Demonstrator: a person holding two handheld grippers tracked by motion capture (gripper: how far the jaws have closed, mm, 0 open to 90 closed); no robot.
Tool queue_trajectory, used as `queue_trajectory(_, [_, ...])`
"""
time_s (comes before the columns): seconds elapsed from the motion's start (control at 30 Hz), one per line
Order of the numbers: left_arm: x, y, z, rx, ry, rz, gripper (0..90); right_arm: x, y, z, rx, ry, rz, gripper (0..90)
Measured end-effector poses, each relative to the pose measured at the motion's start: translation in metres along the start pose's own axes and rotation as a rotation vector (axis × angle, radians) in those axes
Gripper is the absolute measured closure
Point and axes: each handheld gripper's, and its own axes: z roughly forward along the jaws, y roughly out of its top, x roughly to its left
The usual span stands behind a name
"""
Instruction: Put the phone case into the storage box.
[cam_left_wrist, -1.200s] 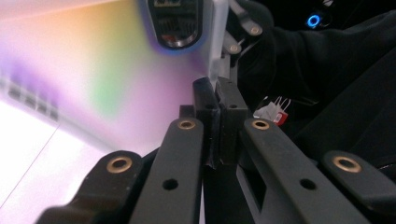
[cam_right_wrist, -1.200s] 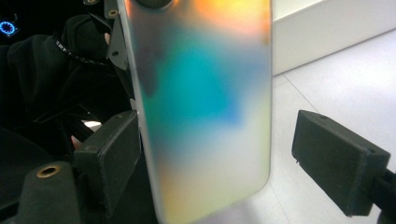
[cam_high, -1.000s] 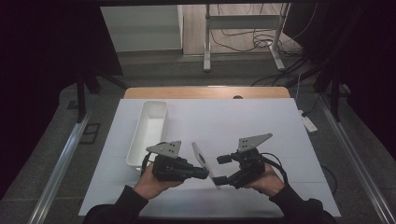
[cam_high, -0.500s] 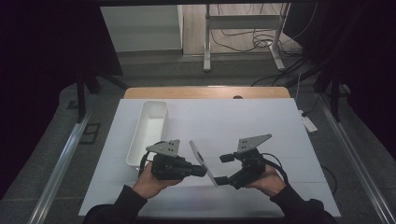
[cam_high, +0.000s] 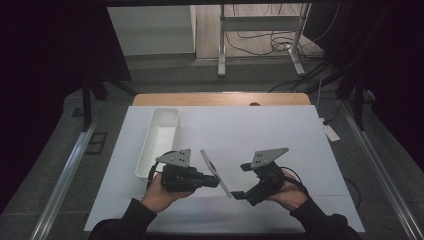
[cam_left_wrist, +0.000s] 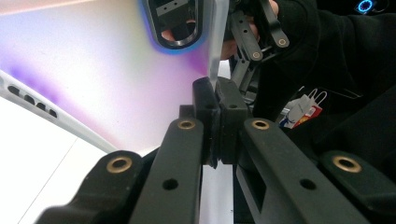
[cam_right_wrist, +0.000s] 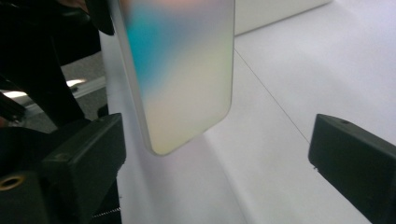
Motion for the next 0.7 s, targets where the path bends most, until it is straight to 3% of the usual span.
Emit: queue_trajectory(0.7, [0.0010, -0.0009, -0.0037, 0.018, 0.099, -0.022, 88.0, -0.0051, -0.0079, -0.0095, 0.015, -0.088, 0.050, 0.0])
